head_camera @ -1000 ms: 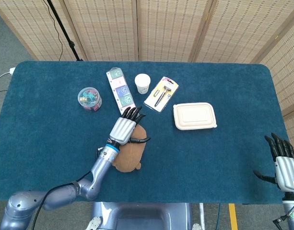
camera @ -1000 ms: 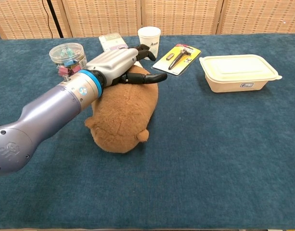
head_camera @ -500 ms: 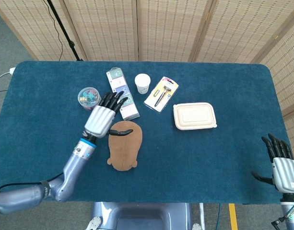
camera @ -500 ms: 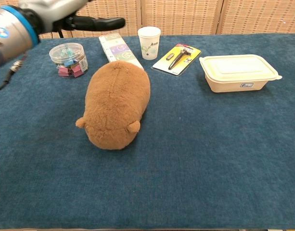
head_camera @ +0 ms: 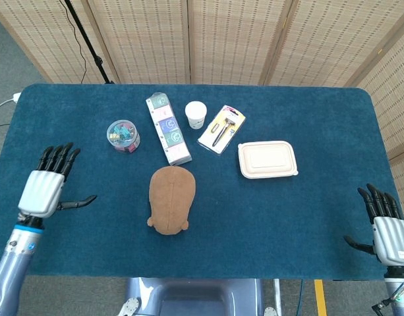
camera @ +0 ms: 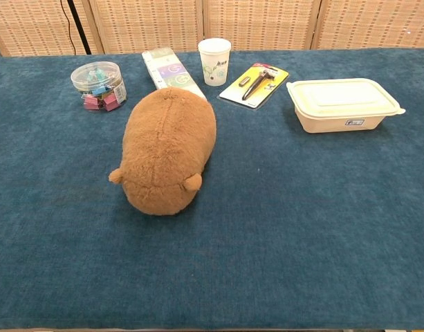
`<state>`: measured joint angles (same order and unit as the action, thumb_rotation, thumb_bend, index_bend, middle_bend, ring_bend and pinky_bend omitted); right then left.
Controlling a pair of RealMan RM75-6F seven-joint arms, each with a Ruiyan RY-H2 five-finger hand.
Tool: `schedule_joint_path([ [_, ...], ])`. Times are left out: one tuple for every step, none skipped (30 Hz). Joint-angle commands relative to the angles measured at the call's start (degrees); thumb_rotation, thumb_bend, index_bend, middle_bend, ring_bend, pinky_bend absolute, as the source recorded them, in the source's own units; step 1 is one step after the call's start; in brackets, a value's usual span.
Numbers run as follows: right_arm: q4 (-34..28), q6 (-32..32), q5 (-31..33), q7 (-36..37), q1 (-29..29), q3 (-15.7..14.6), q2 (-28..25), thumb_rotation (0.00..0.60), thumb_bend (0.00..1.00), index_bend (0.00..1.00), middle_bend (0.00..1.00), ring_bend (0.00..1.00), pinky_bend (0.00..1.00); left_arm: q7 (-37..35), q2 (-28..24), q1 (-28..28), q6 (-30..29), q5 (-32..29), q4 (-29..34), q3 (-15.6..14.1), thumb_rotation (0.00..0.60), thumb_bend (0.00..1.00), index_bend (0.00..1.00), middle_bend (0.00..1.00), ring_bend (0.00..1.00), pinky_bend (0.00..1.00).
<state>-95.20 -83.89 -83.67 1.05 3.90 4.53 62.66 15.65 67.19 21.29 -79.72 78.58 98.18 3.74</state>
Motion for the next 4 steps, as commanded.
schedule_joint_path([
  [0.0, -0.07, 0.1, 0.13, -0.06, 0.04, -0.06, 0.6, 0.0, 0.0, 0.0, 0.0, 0.0, -2.68, -0.92, -5.03, -3.73, 0.64, -2.49, -3.14, 0.157, 0.0, 0.0, 0.0, 0.0, 0.0],
  [0.02, -0.11, 0.15, 0.2, -0.08, 0.08, -0.08, 0.6, 0.0, 0.0, 0.0, 0.0, 0.0, -3.34, -0.87, -6.03, -4.33, 0.66, -2.87, -3.76, 0.168, 0.0, 0.0, 0.0, 0.0, 0.0],
  [0.11, -0.18, 0.25, 0.27, -0.1, 0.16, -0.14, 0.6, 0.0, 0.0, 0.0, 0.0, 0.0, -4.64, -0.76, -7.21, -5.09, 0.81, -3.3, -4.39, 0.174, 0.0, 0.0, 0.0, 0.0, 0.0],
  [0.16, -0.2, 0.32, 0.33, -0.11, 0.22, -0.17, 0.6, 0.0, 0.0, 0.0, 0.0, 0.0, -5.73, -0.69, -7.73, -5.41, 1.19, -3.6, -4.69, 0.18, 0.0, 0.0, 0.0, 0.0, 0.0],
])
